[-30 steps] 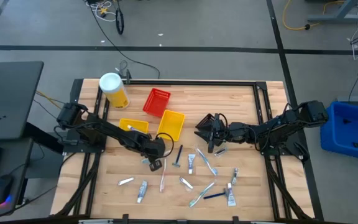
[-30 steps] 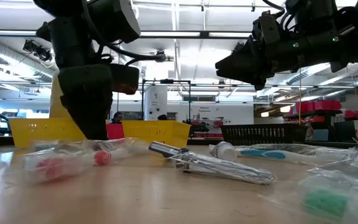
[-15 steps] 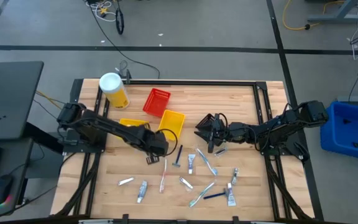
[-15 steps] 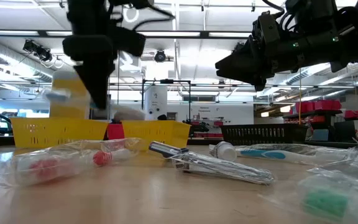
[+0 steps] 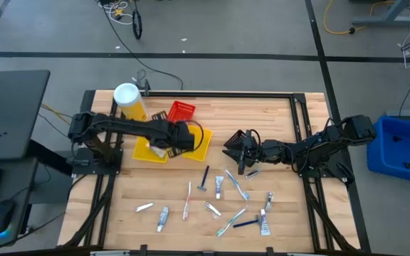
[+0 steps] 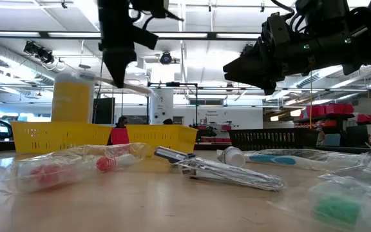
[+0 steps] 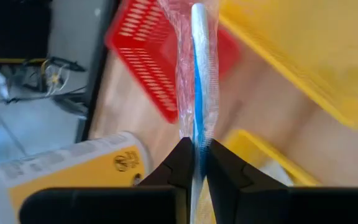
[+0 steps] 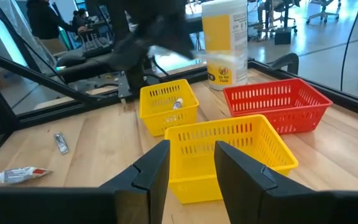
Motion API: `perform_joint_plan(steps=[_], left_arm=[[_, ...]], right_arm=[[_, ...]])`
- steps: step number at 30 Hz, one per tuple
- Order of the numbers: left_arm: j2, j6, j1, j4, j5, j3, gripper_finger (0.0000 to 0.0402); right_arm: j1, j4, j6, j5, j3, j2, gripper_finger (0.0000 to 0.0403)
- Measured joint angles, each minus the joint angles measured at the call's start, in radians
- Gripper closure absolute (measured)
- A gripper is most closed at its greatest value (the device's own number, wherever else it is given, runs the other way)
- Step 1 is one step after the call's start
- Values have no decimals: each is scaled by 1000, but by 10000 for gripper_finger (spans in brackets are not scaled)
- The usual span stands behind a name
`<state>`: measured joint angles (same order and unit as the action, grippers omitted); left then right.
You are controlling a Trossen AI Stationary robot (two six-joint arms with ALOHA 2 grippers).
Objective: Pick & Place Travel size toiletries
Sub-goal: Put the blue toothbrush into the red bin
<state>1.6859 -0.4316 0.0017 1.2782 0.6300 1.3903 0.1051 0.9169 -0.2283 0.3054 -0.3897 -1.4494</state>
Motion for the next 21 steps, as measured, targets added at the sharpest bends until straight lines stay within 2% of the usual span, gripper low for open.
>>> perform_joint_plan(steps=[4, 7, 11, 14, 16, 21], left_arm=[[0, -12, 102, -81, 94, 0, 366], [-2, -23, 172, -197, 118, -13, 365], [-1, 24, 247, -457, 103, -71, 368], [-1, 30, 288, -616, 53, -123, 366], [1, 28, 306, -658, 30, -153, 365], [0, 27, 319, -767, 72, -258, 366]], right_arm=[[0, 0, 1, 0, 0, 0, 269], [0, 0, 11, 0, 0, 0, 268], [0, 0, 11, 0, 0, 0, 270], [0, 0, 11, 0, 0, 0, 272], [0, 0, 11, 0, 0, 0, 272], [0, -1, 34, 0, 0, 0, 270]])
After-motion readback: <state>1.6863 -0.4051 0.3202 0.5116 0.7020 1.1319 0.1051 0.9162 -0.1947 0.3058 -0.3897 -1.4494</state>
